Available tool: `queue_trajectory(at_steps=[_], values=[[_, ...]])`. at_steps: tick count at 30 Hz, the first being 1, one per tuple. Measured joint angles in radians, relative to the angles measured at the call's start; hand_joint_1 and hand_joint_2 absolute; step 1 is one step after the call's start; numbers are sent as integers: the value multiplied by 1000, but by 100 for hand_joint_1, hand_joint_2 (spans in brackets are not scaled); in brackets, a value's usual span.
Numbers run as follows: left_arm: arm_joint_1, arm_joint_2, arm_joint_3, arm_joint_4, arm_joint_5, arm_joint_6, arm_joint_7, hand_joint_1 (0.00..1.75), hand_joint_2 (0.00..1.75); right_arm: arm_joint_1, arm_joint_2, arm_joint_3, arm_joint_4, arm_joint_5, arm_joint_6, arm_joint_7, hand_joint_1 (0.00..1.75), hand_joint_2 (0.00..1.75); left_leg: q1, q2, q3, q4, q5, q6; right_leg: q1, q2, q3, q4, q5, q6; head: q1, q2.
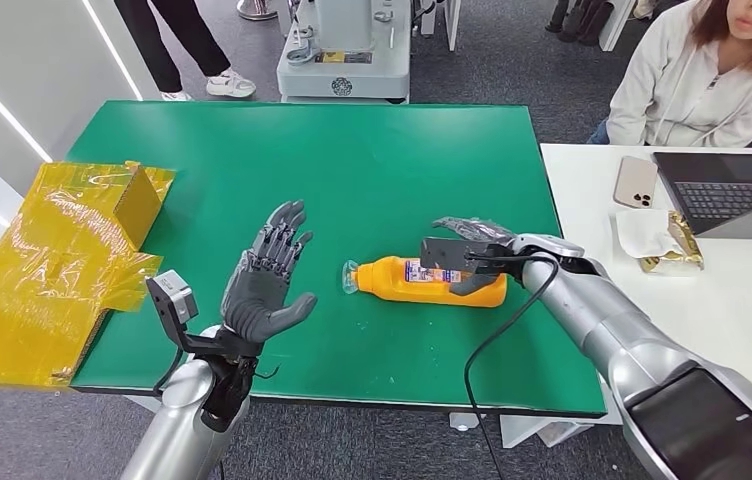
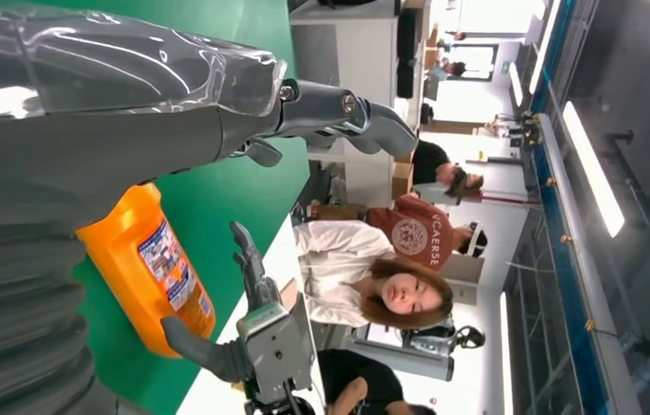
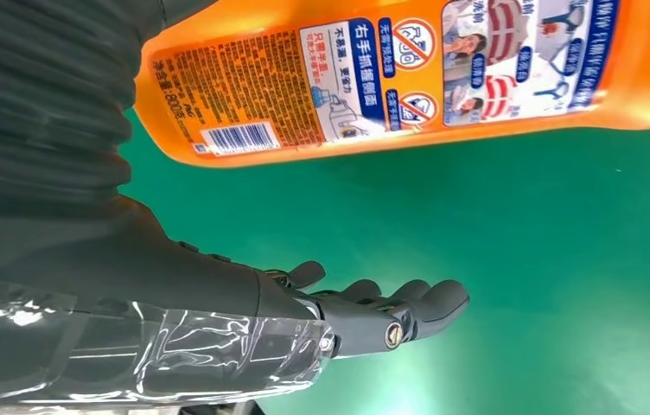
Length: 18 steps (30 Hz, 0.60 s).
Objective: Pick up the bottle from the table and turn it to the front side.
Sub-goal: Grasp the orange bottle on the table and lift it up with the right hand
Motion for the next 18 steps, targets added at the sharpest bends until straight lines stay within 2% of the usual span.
queue_trajectory(at_steps=[11,18], values=[[0,0,0,1,98,-45,45,0,175,7,13,33,23,15,67,56,0,175,0,0,0,0,0,0,0,0,0,0,0,0,0,0],[0,0,0,1,114,-42,50,0,175,6,13,56,37,15,82,67,0,175,0,0,0,0,0,0,0,0,0,0,0,0,0,0]])
